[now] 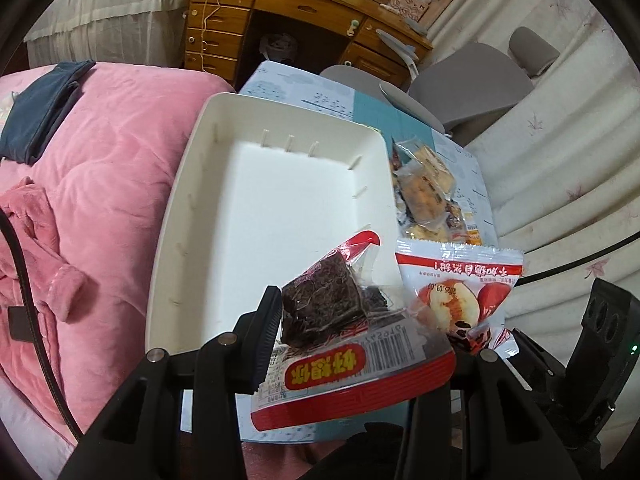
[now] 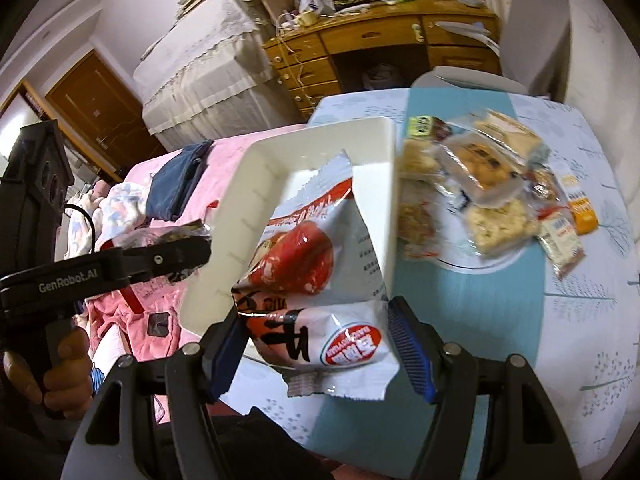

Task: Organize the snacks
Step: 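Carry both packets over the white tray and open both tools to drop them, then move both open tools back to the snack pile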

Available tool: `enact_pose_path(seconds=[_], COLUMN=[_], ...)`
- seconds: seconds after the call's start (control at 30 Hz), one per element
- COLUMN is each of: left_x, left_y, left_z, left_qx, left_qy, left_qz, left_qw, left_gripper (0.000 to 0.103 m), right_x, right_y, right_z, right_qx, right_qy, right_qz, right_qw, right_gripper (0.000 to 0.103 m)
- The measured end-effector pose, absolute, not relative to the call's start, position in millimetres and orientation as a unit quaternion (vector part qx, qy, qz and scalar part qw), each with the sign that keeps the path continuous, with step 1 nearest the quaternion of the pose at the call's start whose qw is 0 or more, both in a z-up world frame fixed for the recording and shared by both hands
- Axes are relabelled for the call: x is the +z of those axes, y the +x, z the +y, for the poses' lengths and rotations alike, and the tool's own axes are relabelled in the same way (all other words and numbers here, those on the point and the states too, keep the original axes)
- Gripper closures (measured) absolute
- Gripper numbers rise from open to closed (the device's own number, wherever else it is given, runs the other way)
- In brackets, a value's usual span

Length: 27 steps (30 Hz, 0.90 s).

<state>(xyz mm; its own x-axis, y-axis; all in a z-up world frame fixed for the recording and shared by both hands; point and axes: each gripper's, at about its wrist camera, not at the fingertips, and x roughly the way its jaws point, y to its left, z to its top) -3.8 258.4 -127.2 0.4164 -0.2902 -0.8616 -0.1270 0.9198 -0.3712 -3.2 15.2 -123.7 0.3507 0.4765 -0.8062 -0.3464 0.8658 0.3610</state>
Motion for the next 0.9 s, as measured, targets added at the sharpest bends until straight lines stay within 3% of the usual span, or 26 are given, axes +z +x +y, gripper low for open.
enact_pose_path(seconds=[0.3, 0.37, 0.4, 0.43, 0.57, 0.9], left_x=[-126, -125, -125, -125, -125, -123], left_y=[-11, -11, -10, -10, -6, 4], left_z=[289, 292, 293, 293, 290, 259], left_qx=[-0.04, -0.036, -0.037, -0.038, -0.04, -0.052], left_qy=[-0.194, -0.191, -0.191, -0.191, -0.183, -0.155], left_qz=[0.527, 0.526, 0.526, 0.524, 0.525, 0.532], left_qw=[0.827, 0.828, 0.828, 0.829, 0.83, 0.831], left_gripper=[0.062, 0.051, 0.037, 0.031, 0.031, 0.031], right_x=[-126, -128, -130, -131, -132, -130], right_y=[-4, -2, -2, -1, 0, -1], right_z=[52, 56, 57, 57, 50, 27], right_qx=[0.266, 0.263, 0.258, 0.255, 0.246, 0.223], right_qy=[0.055, 0.051, 0.048, 0.048, 0.054, 0.059], right_qz=[0.496, 0.498, 0.501, 0.503, 0.501, 0.502], right_qw=[0.825, 0.825, 0.824, 0.824, 0.828, 0.833], right_gripper=[0.032, 0.031, 0.03, 0.028, 0.019, 0.018])
